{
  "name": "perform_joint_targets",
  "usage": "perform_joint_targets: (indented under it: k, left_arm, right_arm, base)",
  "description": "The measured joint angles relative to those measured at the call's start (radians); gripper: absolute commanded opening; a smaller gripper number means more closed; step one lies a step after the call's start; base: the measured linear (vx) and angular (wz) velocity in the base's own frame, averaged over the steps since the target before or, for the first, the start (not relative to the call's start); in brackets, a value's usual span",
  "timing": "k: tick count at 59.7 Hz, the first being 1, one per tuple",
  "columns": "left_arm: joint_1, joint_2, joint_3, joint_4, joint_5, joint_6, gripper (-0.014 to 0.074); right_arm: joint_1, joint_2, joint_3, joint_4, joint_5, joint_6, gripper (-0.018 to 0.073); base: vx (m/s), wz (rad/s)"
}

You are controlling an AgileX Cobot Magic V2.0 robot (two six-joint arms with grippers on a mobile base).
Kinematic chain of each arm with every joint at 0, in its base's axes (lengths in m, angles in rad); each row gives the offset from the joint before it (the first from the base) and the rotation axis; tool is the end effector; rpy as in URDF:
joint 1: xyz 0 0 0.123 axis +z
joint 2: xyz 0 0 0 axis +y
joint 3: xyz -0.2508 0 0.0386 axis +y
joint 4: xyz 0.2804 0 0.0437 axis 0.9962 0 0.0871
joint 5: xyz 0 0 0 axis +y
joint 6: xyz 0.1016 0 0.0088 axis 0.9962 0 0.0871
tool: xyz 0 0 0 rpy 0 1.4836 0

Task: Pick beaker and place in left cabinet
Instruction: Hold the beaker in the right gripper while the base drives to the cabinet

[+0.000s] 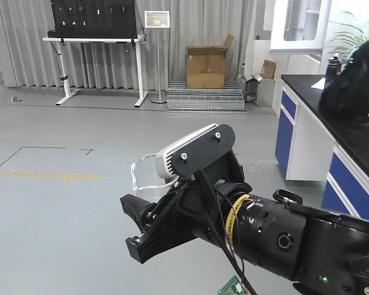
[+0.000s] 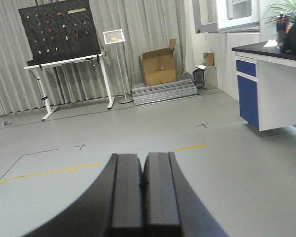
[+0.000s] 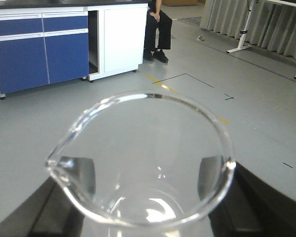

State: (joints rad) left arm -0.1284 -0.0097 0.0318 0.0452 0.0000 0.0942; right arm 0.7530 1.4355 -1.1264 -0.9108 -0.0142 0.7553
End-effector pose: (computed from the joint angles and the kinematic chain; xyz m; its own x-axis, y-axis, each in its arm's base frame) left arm 0.1308 -0.0169 0.2032 0.0817 0.1296 -0.9882 0.1178 0.9833 0.1387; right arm 0.2798 0.2637 0.3114 -0.0454 -0.2547 -0.9659 -0.7073 0.6910 -0.1490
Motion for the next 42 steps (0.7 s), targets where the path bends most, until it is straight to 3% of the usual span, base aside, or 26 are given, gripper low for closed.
perform_joint_targets:
  k: [42]
  left_arm:
    - [0.0, 0.0, 0.0, 0.0, 0.0, 0.0, 0.0001]
  right_arm:
    - [0.0, 0.0, 0.0, 0.001, 0.0, 0.0, -0.0001]
  base:
    - [0.66, 0.01]
